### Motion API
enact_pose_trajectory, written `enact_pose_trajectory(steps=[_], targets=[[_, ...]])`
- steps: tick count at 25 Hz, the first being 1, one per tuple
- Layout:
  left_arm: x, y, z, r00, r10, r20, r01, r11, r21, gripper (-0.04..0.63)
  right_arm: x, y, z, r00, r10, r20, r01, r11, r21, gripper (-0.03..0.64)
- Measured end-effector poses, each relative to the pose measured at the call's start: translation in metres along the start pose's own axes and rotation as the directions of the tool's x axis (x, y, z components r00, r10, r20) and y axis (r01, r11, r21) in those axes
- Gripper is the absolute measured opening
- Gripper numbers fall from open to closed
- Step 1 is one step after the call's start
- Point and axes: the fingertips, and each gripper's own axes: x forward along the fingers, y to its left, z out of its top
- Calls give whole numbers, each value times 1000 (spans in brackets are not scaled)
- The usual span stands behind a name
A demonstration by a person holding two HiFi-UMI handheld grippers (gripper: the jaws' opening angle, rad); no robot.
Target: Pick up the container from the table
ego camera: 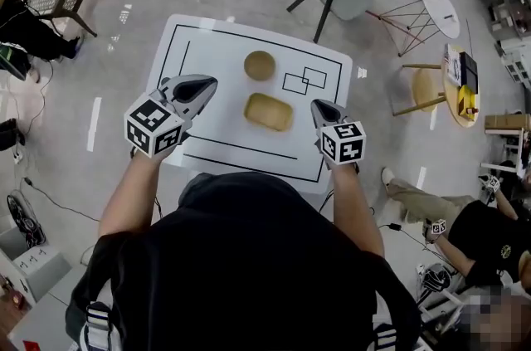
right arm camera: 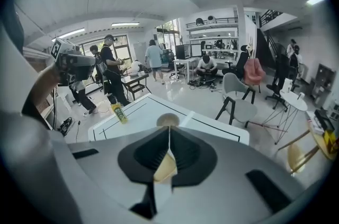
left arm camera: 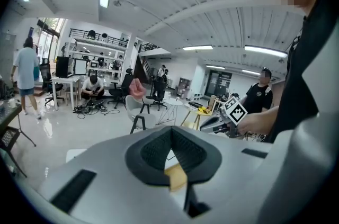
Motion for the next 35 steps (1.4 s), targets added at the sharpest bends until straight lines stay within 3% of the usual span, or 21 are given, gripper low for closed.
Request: enact_pose_trajectory(steps=[15,35], targets=[[19,4,-16,999,4,-35,-5,1000,-31,8,41,-6,-46,992,64,-109,-62,998,22,38],[50,28,-45,998,1,-65,-8,994,-106,8,100,-7,-90,961,131,-243,-128,991,31,89]])
